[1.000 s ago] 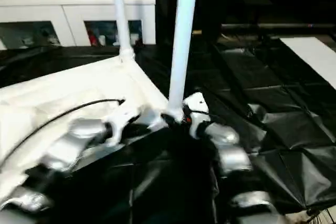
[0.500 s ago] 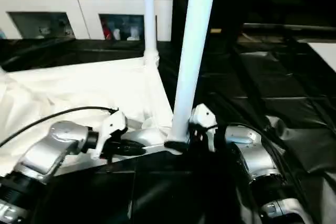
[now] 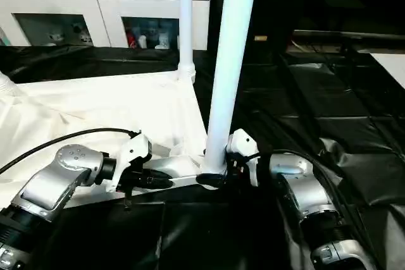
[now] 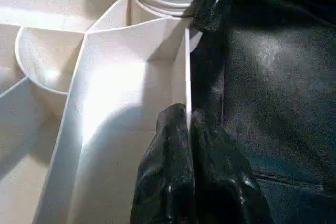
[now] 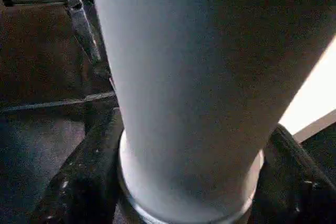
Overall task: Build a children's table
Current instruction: Rotate leg to tighten
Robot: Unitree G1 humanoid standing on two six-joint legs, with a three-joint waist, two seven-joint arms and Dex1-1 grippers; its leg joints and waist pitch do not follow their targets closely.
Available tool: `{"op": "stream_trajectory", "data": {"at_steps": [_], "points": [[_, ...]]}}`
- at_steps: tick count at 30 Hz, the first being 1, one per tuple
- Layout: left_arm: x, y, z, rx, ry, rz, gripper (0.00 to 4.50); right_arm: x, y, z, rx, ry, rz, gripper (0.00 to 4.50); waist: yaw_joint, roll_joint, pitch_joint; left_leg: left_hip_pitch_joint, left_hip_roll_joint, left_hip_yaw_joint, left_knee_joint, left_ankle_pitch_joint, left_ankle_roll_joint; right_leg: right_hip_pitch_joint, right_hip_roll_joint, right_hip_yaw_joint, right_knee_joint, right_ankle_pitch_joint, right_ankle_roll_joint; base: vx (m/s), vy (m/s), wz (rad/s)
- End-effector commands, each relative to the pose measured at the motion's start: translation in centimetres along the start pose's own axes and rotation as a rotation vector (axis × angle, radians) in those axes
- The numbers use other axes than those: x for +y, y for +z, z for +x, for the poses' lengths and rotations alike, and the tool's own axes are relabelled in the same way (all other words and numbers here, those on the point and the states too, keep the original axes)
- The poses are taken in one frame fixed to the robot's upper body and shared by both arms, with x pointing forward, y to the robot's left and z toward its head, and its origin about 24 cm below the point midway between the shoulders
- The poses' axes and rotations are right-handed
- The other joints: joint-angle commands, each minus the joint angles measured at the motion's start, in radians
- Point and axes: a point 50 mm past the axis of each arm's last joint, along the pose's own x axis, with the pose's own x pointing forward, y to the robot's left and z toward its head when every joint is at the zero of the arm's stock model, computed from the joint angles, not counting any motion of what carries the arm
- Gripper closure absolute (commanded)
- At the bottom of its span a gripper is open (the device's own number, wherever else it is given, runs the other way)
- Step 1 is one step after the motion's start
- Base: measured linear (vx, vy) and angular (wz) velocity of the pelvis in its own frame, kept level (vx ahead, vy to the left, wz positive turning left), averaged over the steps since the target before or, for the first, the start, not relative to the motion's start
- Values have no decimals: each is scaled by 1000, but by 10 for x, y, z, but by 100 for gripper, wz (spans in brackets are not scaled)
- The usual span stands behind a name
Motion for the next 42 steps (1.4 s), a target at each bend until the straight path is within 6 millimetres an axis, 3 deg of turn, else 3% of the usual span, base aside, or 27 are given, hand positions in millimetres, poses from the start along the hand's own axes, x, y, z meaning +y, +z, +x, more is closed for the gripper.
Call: {"op": "stream_trajectory", "data": {"at_steps": [1,9,15,19,23,28,30,31,32,34,36,38,40,42], "points": [[-12,5,11,-10,-123,16,450,0,4,-1,-16,-1,-11,171,-2,-8,-62,24,58,-29,-76,-261,26,39,-54,44,-68,-216,-223,0,0,0],[-13,3,11,0,-130,10,450,1,2,0,-5,-2,-6,175,-1,-7,-63,23,57,-28,-72,-236,41,40,-54,43,-64,-197,-234,0,0,0],[1,9,20,-61,47,24,450,-12,-4,13,-40,-223,64,175,-10,-8,-59,26,56,-30,-75,-288,8,35,-55,44,-74,-275,-216,0,0,0],[18,19,38,-132,290,-77,450,-11,-10,42,-63,-410,196,176,-19,-9,-56,31,52,-34,-78,-338,-23,28,-57,44,-84,-376,-184,0,0,0],[21,20,45,-138,356,-134,450,-8,-10,56,-81,-484,254,176,-20,-6,-53,30,51,-38,-81,-374,-26,22,-57,44,-96,-455,-138,0,0,0],[32,19,65,-78,562,-213,450,-8,-9,92,-100,-784,476,176,-32,-5,-48,35,48,-47,-86,-440,-58,15,-59,37,-107,-546,-103,0,0,0],[34,19,66,-61,593,-203,450,-8,-7,96,-95,-791,464,176,-35,2,-43,57,45,-50,-82,-526,-69,1,-57,28,-127,-620,-70,0,0,0],[34,18,69,-41,599,-194,450,-8,-4,100,-78,-796,429,176,-40,2,-40,64,43,-53,-86,-573,-70,2,-54,18,-138,-648,-48,0,0,0],[33,18,69,-40,592,-197,450,-8,-4,100,-74,-797,422,176,-43,7,-41,69,45,-59,-93,-608,-77,9,-52,10,-143,-642,-38,0,0,0],[30,18,72,-34,556,-201,450,-7,-2,102,-76,-772,410,176,-45,1,-48,59,48,-61,-102,-593,-75,20,-55,15,-137,-582,-44,0,0,0],[28,17,72,-28,534,-201,450,-6,0,102,-87,-761,400,176,-44,5,-49,59,50,-59,-105,-579,-72,17,-56,21,-133,-532,-62,0,0,0],[27,16,72,-22,512,-201,450,-7,2,102,-112,-756,407,176,-47,1,-48,54,48,-55,-106,-562,-65,16,-56,28,-129,-496,-81,0,0,0],[26,15,72,-17,486,-196,450,-8,6,99,-150,-757,395,120,-47,0,-49,52,48,-53,-105,-547,-55,17,-61,31,-130,-497,-87,0,0,0],[25,16,70,-23,464,-183,450,-10,9,97,-180,-746,404,104,-47,1,-49,49,48,-53,-105,-529,-50,20,-61,32,-128,-485,-93,0,0,0]]}}
